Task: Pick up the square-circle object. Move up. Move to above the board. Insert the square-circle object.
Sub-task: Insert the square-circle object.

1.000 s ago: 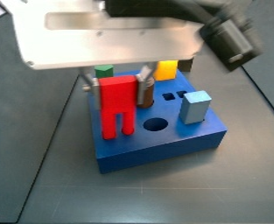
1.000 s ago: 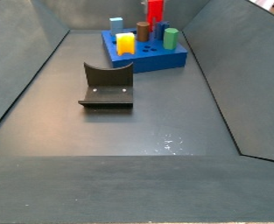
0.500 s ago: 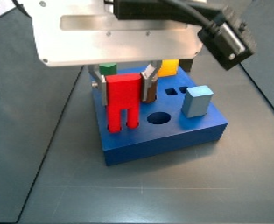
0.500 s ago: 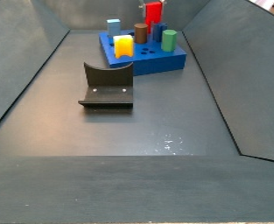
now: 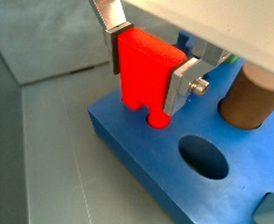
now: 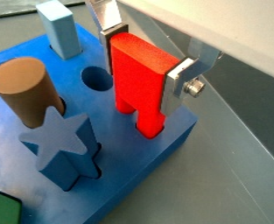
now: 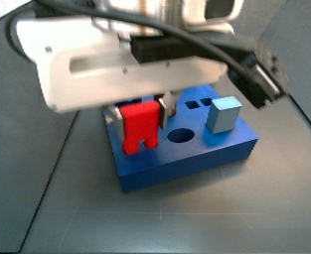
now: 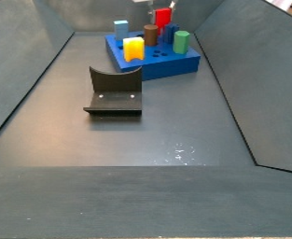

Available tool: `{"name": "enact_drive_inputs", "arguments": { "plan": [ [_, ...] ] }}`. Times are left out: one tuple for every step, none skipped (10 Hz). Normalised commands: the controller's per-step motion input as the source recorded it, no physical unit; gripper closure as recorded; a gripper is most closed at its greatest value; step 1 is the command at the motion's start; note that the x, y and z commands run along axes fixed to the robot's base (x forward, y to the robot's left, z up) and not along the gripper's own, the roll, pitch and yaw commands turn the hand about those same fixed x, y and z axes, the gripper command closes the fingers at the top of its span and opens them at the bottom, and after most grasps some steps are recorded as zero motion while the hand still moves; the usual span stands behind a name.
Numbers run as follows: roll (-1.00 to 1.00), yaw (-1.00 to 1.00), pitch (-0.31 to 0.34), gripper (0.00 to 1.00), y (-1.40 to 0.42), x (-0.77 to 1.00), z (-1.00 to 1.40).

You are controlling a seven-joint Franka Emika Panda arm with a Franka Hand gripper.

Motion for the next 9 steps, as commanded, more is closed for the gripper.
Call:
{"name": "enact_drive_inputs", "arguments": {
  "plan": [
    [-0.14,0.24,-0.176,1.0,0.0,0.21,-0.37],
    [0.0,0.0,0.001,1.0,0.03,0.0,0.0],
    [0.07,0.0,-0.174,1.0,0.0,-0.01,-0.89],
    [0.05,0.0,-0.137,1.0,0.0,0.0,-1.0],
    [0.02,0.0,-0.163,1.0,0.0,0.0,-0.92],
    [0.0,0.08,-0.067,1.0,0.0,0.15,-0.36],
    [0.0,0.0,0.026,1.0,0.0,0.0,0.0],
    [0.01,0.0,0.0,1.0,0.0,0.0,0.0],
    [0.0,0.0,-0.057,1.0,0.0,0.01,-0.16]
  ]
}}
